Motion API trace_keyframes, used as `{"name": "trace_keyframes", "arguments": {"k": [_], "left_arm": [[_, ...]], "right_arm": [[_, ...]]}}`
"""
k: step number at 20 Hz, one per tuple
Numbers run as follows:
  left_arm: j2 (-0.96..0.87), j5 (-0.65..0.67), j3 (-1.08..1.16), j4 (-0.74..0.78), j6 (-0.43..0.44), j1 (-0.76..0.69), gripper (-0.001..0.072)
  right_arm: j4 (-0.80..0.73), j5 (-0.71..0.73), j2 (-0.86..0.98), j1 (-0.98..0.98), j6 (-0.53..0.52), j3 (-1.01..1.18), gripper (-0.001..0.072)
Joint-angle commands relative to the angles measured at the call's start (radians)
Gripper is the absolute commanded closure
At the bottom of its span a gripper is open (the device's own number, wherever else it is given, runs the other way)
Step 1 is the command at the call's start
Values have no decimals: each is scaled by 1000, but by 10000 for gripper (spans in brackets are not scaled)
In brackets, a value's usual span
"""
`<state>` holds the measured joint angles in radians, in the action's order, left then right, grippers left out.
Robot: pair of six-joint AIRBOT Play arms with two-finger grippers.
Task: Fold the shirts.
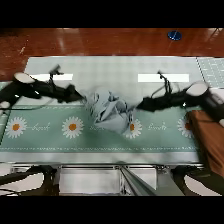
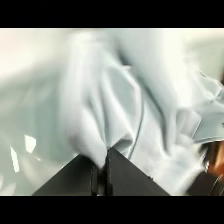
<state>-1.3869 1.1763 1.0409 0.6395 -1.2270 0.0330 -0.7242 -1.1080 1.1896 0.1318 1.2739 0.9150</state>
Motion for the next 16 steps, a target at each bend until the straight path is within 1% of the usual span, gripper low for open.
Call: {"name": "trace_keyframes", "arguments": {"k": [1,2,4,6,9,11,13,15,16], "left_arm": [[124,13,302,-50,-4,107,686],[161,11,402,-49,-26,140,686],[235,10,598,-49,-26,210,686],[296,-2,747,-49,-27,283,686],[395,-19,872,-48,-26,378,686],[479,-18,885,3,-26,422,686],[562,2,885,183,-41,405,686],[635,14,880,449,-113,310,686],[671,20,871,587,-140,230,686]], "right_arm": [[-295,-87,-72,-28,155,451,688],[-334,-117,-91,-42,158,563,688],[-389,-175,-130,-67,163,762,688],[-448,-207,-176,-93,172,914,688],[-502,-225,-271,-129,174,1028,688],[-561,-232,-348,-130,174,1039,688],[-669,-256,-420,-130,195,1039,688],[-789,-294,-478,-130,219,1039,688],[-840,-322,-499,-130,227,1039,688]]}}
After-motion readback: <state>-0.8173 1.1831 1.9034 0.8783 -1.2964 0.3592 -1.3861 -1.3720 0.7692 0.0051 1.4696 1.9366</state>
